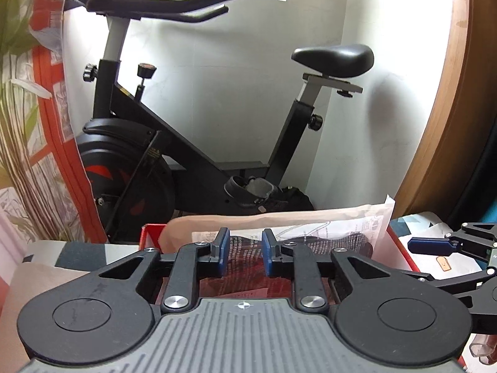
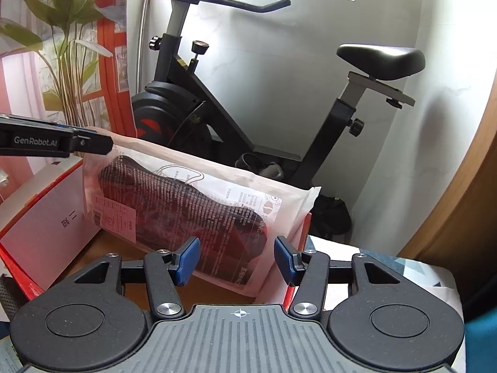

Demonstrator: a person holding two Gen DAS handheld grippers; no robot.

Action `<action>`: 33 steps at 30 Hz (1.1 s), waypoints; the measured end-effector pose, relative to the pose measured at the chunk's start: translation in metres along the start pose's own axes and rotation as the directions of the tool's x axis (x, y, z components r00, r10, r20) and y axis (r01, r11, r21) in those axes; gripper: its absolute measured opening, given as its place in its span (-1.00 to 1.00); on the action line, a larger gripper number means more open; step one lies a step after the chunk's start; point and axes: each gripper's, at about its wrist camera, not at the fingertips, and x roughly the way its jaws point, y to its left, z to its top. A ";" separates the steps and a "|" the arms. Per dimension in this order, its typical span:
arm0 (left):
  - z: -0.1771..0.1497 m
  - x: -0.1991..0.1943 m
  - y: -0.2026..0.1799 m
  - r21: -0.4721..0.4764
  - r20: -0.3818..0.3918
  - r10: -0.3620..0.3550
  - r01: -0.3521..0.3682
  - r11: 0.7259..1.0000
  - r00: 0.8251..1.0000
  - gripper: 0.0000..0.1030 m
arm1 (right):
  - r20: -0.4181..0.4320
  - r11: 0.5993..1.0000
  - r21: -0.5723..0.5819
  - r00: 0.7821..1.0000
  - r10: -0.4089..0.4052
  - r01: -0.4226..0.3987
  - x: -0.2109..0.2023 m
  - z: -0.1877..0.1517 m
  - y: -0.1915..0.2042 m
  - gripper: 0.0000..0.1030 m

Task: Organize soft objects
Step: 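Lower the clear bag into the red box and open both grippers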

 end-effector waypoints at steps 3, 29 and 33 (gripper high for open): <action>-0.002 0.024 0.001 -0.003 -0.052 -0.006 0.006 1.000 0.999 -0.60 | -0.021 1.000 0.002 1.000 0.008 -0.008 0.019 0.004 -0.001 -0.15; -0.008 -0.022 -0.006 0.081 -0.041 0.028 -0.025 0.996 0.999 0.66 | -0.012 0.993 0.117 1.000 0.016 -0.014 -0.008 -0.007 -0.007 0.32; -0.010 -0.062 -0.008 0.050 0.015 0.026 -0.026 0.998 1.000 1.00 | 0.025 0.990 0.140 1.000 0.008 -0.011 -0.034 -0.011 -0.003 0.75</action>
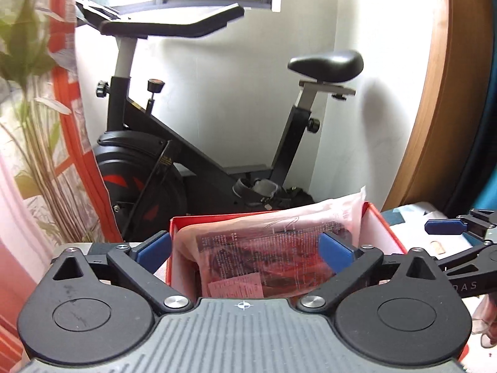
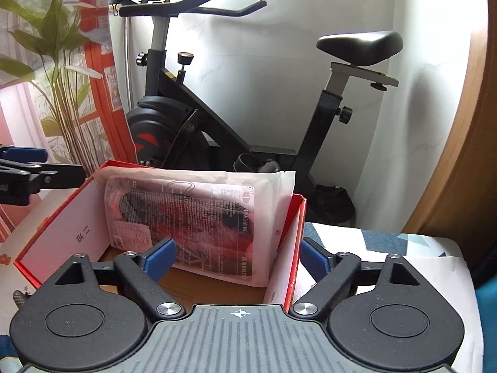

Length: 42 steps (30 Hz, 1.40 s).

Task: Organize soft objects
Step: 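Lower the clear bag into the red box and open both grippers, then withdraw both grippers from the box back toward the pile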

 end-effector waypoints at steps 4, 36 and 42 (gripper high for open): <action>-0.010 -0.036 -0.003 0.007 0.023 0.018 -0.019 1.000 1.000 1.00 | 0.032 1.000 0.020 0.999 -0.004 0.003 -0.028 -0.007 0.006 0.99; -0.195 -0.157 0.007 -0.258 0.053 0.037 -0.022 0.966 0.998 1.00 | 0.146 0.990 0.122 0.988 0.047 -0.065 -0.123 -0.187 0.048 0.99; -0.232 -0.164 -0.009 -0.215 0.090 0.080 -0.059 0.975 0.993 0.90 | 0.135 0.996 0.086 0.990 -0.026 0.015 -0.114 -0.215 0.028 0.99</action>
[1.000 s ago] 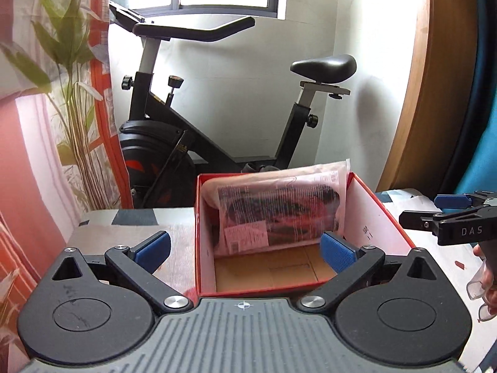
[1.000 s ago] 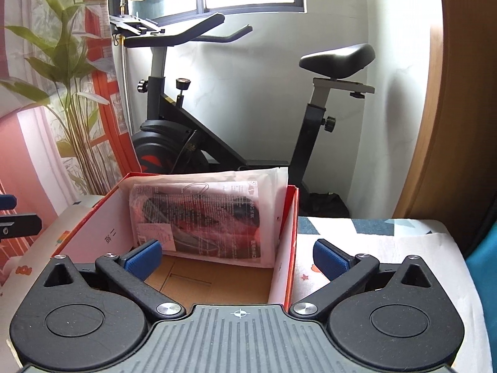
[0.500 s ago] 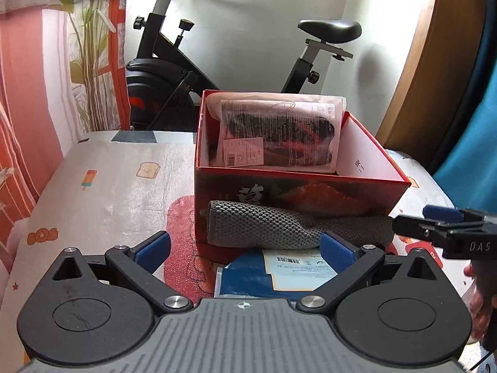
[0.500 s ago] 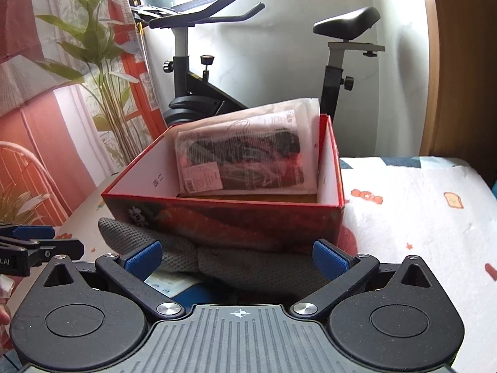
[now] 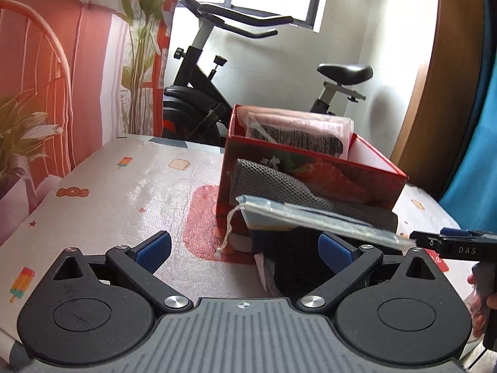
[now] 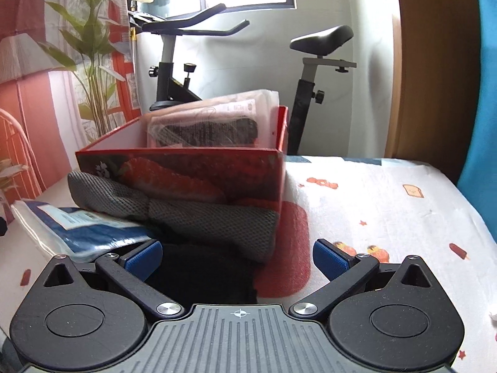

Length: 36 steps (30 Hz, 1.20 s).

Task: Organize soft objects
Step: 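Withdraw both grippers from the box back toward the pile, then close both grippers on the black fabric item under the blue bag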

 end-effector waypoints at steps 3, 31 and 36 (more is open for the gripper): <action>-0.005 0.012 -0.003 0.020 -0.040 -0.018 0.019 1.000 0.999 0.73 | -0.014 1.000 -0.013 1.000 -0.001 0.000 0.010 -0.013 -0.004 0.93; -0.023 0.078 -0.031 -0.022 -0.212 -0.131 0.129 0.991 0.969 0.46 | -0.080 0.986 -0.023 0.983 0.163 -0.165 0.048 -0.042 -0.010 0.64; -0.023 0.077 -0.034 -0.012 -0.211 -0.131 0.132 0.991 0.969 0.15 | -0.082 0.984 -0.028 0.982 0.172 -0.175 0.047 -0.043 -0.009 0.55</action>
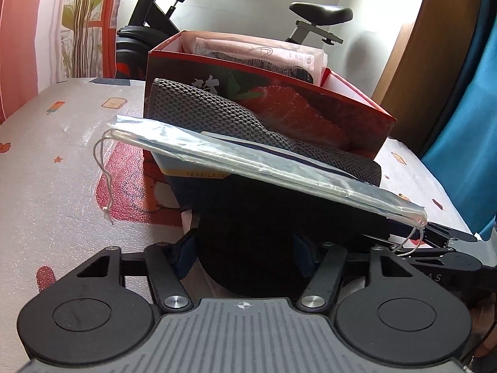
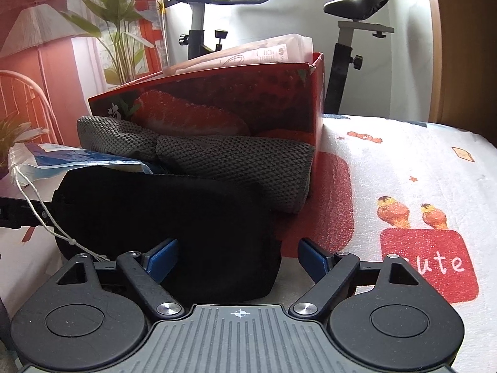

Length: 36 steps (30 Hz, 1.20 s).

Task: Organize soft objects
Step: 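Close both grippers on the black fabric item under the blue bag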

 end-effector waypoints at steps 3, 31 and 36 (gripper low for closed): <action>-0.001 -0.002 -0.002 0.013 -0.002 0.025 -0.025 1.000 1.000 -0.06 | 0.003 1.000 -0.018 1.000 -0.002 0.002 -0.003 -0.002 0.005 0.43; -0.015 -0.024 0.010 -0.020 0.004 -0.035 0.035 0.999 0.999 -0.51 | -0.054 0.996 0.002 0.995 0.084 -0.084 -0.036 0.003 0.022 -0.61; -0.016 -0.027 0.015 -0.042 -0.003 -0.016 0.016 0.999 1.000 -0.69 | -0.060 0.998 0.014 0.997 0.055 -0.054 -0.042 0.002 0.020 -0.74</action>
